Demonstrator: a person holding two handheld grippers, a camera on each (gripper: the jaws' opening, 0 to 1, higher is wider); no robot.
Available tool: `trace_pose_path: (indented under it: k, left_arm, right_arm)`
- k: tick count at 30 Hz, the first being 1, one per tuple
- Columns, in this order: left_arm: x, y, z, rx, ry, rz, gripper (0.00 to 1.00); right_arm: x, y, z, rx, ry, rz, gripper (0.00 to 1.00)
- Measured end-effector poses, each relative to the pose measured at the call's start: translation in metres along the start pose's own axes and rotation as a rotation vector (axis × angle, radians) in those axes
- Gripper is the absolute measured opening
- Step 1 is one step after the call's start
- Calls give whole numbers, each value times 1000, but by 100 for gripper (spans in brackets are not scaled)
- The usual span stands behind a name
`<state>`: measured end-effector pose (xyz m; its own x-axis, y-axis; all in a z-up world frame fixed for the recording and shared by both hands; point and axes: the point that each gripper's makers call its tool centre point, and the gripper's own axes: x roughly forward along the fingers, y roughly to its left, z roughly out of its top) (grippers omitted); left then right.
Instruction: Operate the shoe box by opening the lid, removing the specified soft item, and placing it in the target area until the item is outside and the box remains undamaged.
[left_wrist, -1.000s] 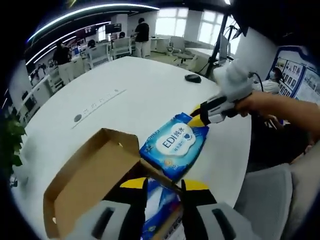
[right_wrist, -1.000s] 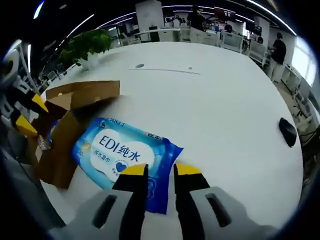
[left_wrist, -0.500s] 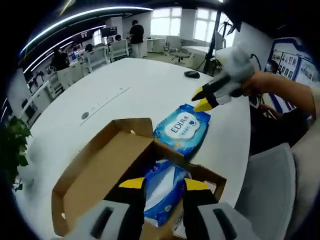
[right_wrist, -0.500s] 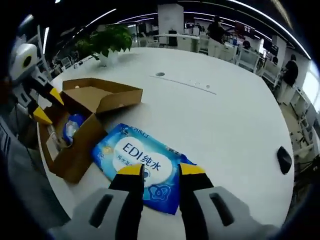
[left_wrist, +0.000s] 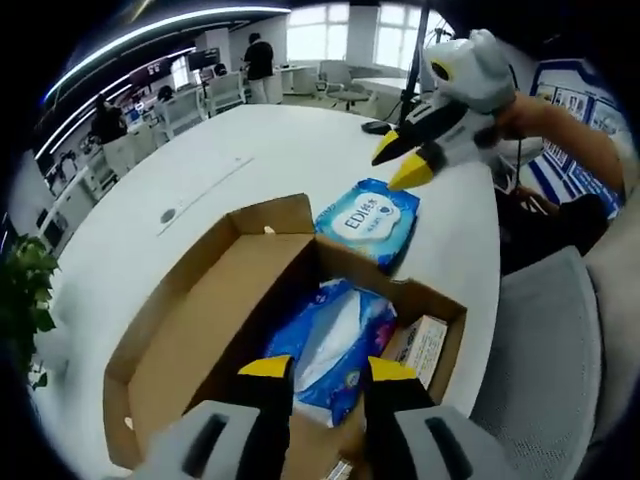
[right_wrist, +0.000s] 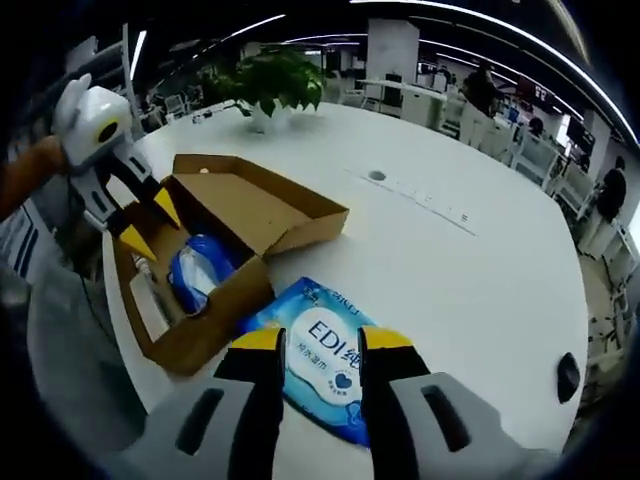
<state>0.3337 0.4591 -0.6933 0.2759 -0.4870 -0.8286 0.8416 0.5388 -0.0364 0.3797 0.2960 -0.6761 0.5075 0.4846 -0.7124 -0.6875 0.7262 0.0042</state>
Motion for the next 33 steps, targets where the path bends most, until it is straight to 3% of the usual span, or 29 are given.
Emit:
trace_pose_path:
  k: [15,26,33]
  left_arm:
    - [12,-6,-7,77,-10,-68,27]
    - [32,-14,-12,172,20,-108,17]
    - [41,-13,-18,175,49,-118,8]
  right_arm:
    - [19,56,16,-114,21,133,19]
    - [33,83,17,-196,32,200,15]
    - [43,91,19,-231,41,222,14]
